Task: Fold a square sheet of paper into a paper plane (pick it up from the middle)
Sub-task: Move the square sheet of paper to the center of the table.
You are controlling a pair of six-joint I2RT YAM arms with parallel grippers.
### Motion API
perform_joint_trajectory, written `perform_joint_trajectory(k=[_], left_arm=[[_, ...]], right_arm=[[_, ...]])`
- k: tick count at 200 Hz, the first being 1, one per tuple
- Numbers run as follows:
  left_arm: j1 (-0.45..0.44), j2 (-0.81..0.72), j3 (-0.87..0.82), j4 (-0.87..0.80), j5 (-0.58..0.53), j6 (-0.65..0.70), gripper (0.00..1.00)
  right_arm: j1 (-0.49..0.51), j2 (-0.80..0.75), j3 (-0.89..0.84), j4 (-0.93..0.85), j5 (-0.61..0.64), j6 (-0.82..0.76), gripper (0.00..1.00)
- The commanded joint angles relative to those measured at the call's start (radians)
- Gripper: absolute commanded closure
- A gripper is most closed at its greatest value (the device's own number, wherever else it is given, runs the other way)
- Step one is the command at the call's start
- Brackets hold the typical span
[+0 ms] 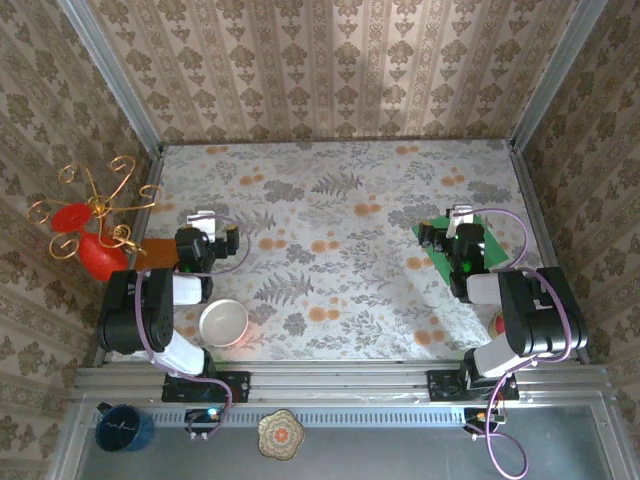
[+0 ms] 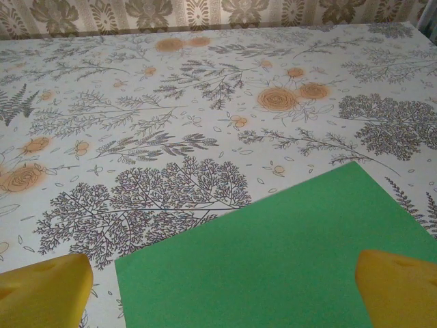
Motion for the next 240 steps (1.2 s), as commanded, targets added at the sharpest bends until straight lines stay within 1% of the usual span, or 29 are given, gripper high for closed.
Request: perform_joint_trajectory(k=[1,157,163,175,189,197,203,227,233,240], left_arm=[[0.003,0.001,0.015,0.012,0.004,0.017,0.00],[0.004,0.002,0.014,0.012,0.005,0.017,0.00],[0.000,-0.001,0.013,0.016,-0.009,0.018,0.00],[-0.013,-0.010,0.011,0.015,-0.077,0.011,0.00],[-0.020,-0.046,0.010,-0.010,-0.105,0.008,0.00],[-0.025,-0.077,0.020,-0.052,-0.122,0.006,0.00],[-0.032,-0.100,0.031,-0.087,-0.143,0.010,0.00],[-0.070,-0.213,0.086,-0.265,-0.195,0.028,0.00],[-0.080,-0.243,0.107,-0.318,-0.208,0.013,0.00],[-0.086,-0.277,0.133,-0.383,-0.194,-0.018,0.00]], right_arm=[[-0.001,0.011,0.024,0.008,-0.015,-0.017,0.00],[-0.002,0.008,0.020,0.013,-0.014,-0.017,0.00],[-0.002,0.007,0.018,0.018,-0.014,-0.017,0.00],[-0.001,-0.011,0.013,0.013,-0.003,-0.013,0.00],[-0.001,-0.082,0.016,-0.049,0.015,-0.008,0.00],[-0.001,-0.120,0.029,-0.115,0.031,-0.002,0.00],[-0.001,-0.176,0.045,-0.172,0.036,-0.001,0.00],[-0.001,-0.279,0.139,-0.426,0.059,0.053,0.00],[-0.001,-0.296,0.161,-0.482,0.058,0.078,0.00],[0.000,-0.309,0.185,-0.543,0.056,0.114,0.00]])
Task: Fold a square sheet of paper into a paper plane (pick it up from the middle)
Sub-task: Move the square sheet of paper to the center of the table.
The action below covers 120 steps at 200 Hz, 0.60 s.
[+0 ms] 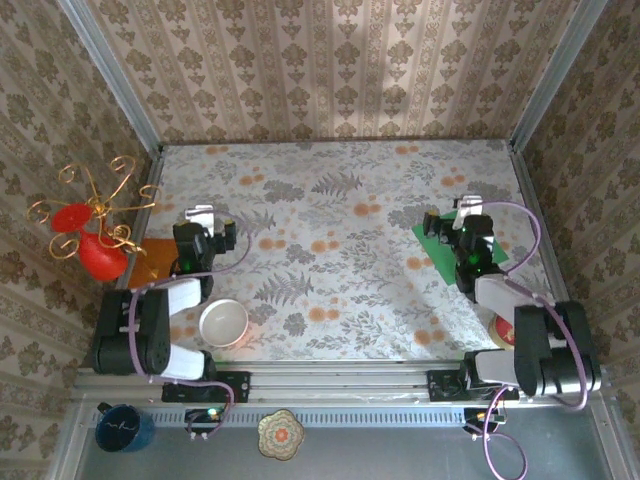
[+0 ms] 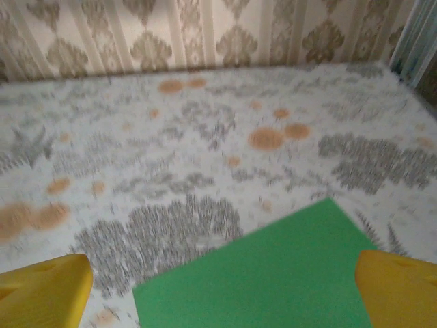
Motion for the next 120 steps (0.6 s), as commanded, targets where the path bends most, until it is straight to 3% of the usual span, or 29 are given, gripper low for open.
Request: perform_joint_trajectory(k=[1,31,64,77,120], left_arm=[[-0.029,-0.110,0.093,-0.210,-0.050,-0.026,0.00],[-0.031,-0.180,0.269,-0.569,0.070,-0.285,0.00],[-0.043,-0.168,0.343,-0.683,0.222,-0.480,0.00],[-0.064,-0.157,0.360,-0.696,0.278,-0.499,0.00],[-0.214,-0.079,0.441,-0.780,0.306,-0.484,0.00]], right_arm=[[-0.001,-0.068,0.099,-0.273,0.032,0.094,0.00],[0.001,-0.058,0.235,-0.565,-0.015,0.244,0.00],[-0.003,-0.002,0.325,-0.715,-0.106,0.378,0.00],[-0.006,0.047,0.376,-0.800,-0.128,0.411,0.00],[-0.034,0.214,0.466,-0.959,-0.135,0.457,0.00]])
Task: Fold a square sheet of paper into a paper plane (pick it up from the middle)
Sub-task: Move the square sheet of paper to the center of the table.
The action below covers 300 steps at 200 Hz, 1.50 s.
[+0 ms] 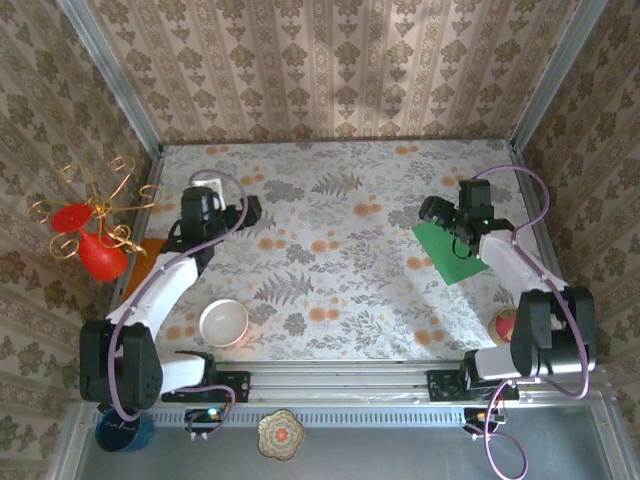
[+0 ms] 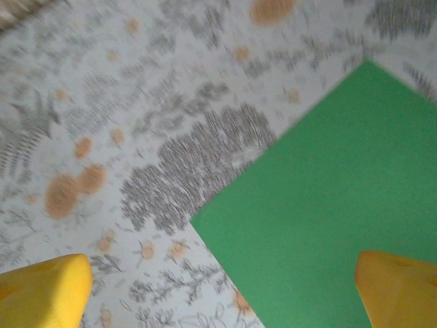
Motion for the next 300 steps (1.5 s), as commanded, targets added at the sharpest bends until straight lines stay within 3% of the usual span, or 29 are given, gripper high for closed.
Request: perform_joint_trajectory(k=[1,73,122,164,182,200,217,257,277,300], left_arm=[[-0.064,0.041,0.065,-0.093,0.072,-0.045,0.00],[-0.289,0.249,0.193,-0.122,0.102,-0.087,0.00],[-0.321,0.314,0.225,-0.121,0.127,-0.110,0.00],[-0.321,0.314,0.207,-0.112,0.134,-0.127,0.00],[-0.321,0.314,0.197,-0.105,0.140,-0.138,0.00],[-0.321,0.315,0.188,-0.094,0.146,-0.146,0.00],[-0.321,0.318,0.187,-0.090,0.145,-0.154,0.00],[-0.321,0.323,0.186,-0.087,0.145,-0.177,0.00],[-0.321,0.323,0.179,-0.083,0.147,-0.190,0.00],[-0.321,0.319,0.173,-0.085,0.154,-0.208,0.00]], right_arm=[[-0.022,0.073,0.041,-0.176,-0.022,0.066,0.00],[-0.081,0.227,0.105,-0.265,-0.009,0.063,0.00],[-0.081,0.266,0.079,-0.293,-0.035,0.087,0.01],[-0.071,0.240,-0.017,-0.266,-0.148,0.179,0.04],[-0.032,0.213,-0.062,-0.248,-0.183,0.255,0.05],[0.059,0.168,-0.084,-0.253,-0.127,0.341,0.04],[0.131,0.145,-0.114,-0.191,-0.169,0.449,0.05],[0.331,0.227,-0.108,-0.020,-0.205,0.667,0.06],[0.403,0.290,-0.049,0.036,-0.255,0.696,0.07],[0.409,0.292,0.043,0.000,-0.306,0.633,0.10]])
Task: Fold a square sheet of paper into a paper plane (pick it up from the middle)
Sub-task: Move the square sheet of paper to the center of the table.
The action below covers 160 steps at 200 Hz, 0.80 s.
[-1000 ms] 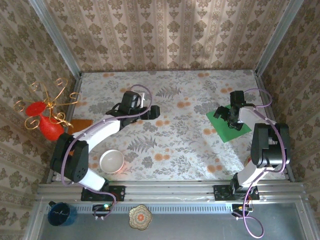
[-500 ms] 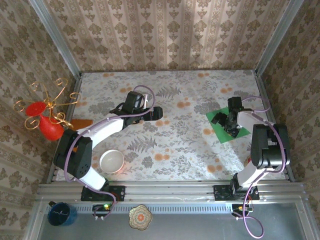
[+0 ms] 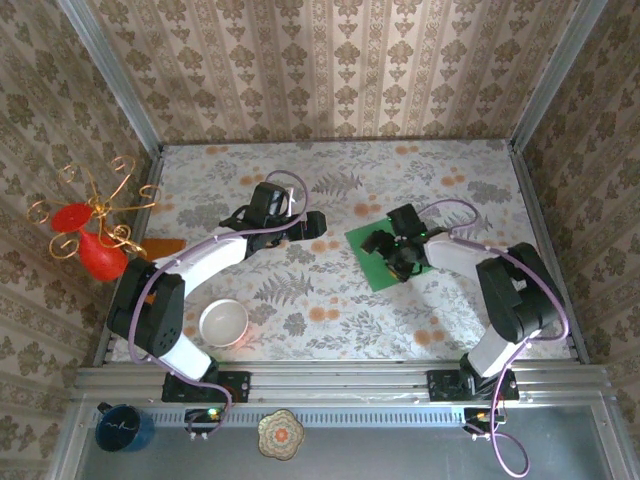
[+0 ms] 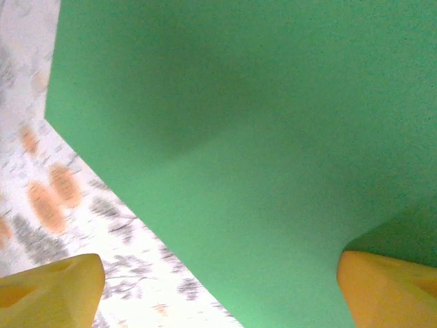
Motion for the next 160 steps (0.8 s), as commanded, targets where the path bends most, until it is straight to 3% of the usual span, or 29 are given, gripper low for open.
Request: perform_joint_trajectory(k=[1,34,53,80,129,160], left_arm=[[-0.002,0.005,-0.018,0.009,0.021,-0.038,0.00],[-0.003,-0.002,-0.028,0.012,0.045,-0.092,0.00],[-0.010,0.006,-0.032,0.027,0.069,-0.139,0.01],[-0.040,0.033,-0.015,0.046,0.101,-0.198,0.05],[-0.105,0.097,0.028,0.069,0.113,-0.264,0.10],[-0.132,0.128,0.040,0.072,0.121,-0.293,0.11]], right_arm=[[0.009,0.030,0.051,-0.034,-0.085,0.014,0.10],[-0.099,-0.046,0.131,-0.189,-0.019,-0.238,0.09],[-0.183,0.003,0.183,-0.244,-0.085,-0.396,0.10],[-0.222,0.119,0.317,-0.377,-0.098,-0.572,0.18],[-0.238,0.265,0.445,-0.421,-0.105,-0.636,0.20],[-0.238,0.297,0.435,-0.431,-0.075,-0.575,0.18]])
